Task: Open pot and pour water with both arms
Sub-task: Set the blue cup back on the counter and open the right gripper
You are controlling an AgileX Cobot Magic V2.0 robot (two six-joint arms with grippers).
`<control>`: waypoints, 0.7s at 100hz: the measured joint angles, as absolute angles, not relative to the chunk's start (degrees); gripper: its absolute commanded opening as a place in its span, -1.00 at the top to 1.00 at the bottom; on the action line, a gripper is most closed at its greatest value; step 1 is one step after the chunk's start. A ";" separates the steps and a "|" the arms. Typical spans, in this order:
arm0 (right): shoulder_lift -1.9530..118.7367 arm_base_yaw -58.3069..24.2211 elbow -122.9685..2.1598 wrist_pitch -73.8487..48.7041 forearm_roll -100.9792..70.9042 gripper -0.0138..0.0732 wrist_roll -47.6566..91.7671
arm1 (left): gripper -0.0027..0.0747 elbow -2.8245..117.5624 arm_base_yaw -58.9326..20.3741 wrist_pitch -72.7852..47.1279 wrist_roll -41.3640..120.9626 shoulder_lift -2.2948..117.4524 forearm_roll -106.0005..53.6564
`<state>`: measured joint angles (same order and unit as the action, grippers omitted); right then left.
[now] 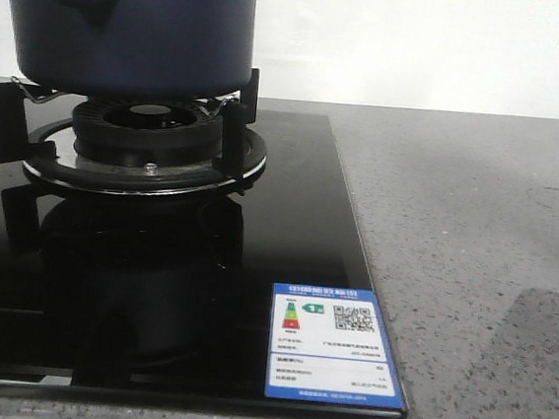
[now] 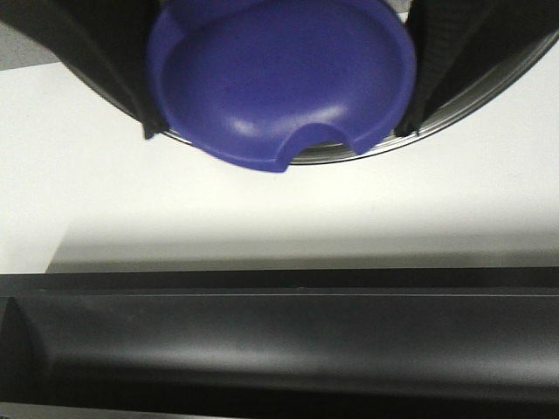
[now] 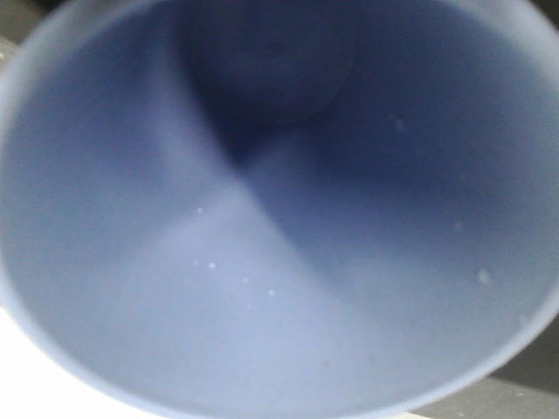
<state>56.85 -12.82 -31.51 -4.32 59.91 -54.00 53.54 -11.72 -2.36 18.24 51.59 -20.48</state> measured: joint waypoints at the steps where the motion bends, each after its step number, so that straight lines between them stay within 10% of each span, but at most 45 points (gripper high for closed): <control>1: 57.31 -12.41 -31.51 -3.44 59.91 -0.06 -53.97 | -0.11 53.54 -11.72 -2.36 18.24 51.59 -20.48; 70: 78.67 7.25 -32.79 31.38 61.01 -0.06 -44.97 | -0.11 53.54 -11.72 -2.36 18.24 51.59 -20.48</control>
